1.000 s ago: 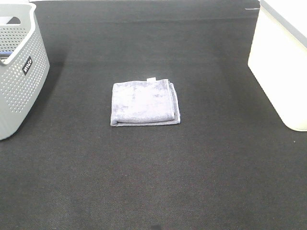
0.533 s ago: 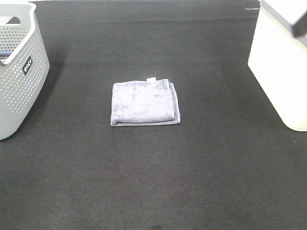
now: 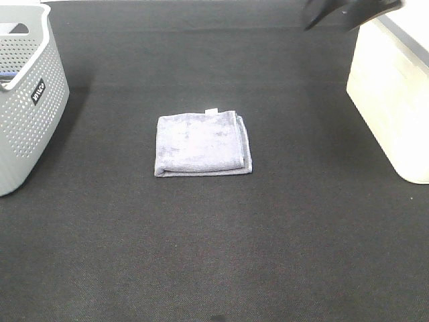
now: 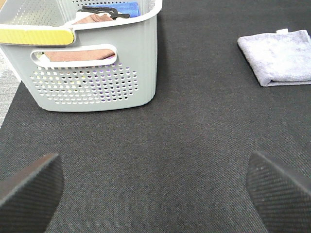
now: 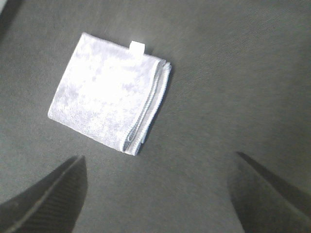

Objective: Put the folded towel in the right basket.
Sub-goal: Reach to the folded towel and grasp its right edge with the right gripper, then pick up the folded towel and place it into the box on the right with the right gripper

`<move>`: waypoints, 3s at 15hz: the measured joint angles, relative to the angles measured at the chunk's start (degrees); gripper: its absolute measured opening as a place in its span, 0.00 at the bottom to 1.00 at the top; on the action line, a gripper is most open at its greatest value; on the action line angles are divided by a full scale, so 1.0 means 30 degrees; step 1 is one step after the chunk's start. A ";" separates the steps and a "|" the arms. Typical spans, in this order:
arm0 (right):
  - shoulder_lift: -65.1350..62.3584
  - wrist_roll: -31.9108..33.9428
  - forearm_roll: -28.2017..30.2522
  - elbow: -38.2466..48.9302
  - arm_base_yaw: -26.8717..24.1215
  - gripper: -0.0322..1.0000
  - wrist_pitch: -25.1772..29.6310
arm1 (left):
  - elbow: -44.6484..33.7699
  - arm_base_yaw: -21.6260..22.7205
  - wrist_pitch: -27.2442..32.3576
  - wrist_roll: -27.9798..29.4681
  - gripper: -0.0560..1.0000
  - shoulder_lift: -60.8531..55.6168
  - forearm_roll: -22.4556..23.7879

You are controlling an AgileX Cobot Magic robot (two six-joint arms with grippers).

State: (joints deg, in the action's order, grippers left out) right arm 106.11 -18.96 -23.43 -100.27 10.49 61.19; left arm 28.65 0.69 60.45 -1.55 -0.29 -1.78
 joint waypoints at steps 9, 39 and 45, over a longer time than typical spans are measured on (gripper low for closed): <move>0.9148 0.1356 -0.2311 -0.5959 0.0076 0.76 0.2788 | 0.0000 0.0000 0.0000 0.0000 0.97 0.0000 0.0000; 1.1134 -0.1222 -0.5653 -0.6303 0.1394 0.09 0.0210 | 0.0000 0.0000 0.0000 0.0000 0.97 0.0000 0.0000; 0.4507 -0.0764 0.0325 -0.6303 0.1394 0.09 0.0401 | 0.0000 0.0000 0.0000 0.0000 0.97 0.0000 0.0000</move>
State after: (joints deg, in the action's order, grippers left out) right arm 119.63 -21.26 -22.46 -119.18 14.67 62.40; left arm 28.65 0.69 60.45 -1.55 -0.29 -1.78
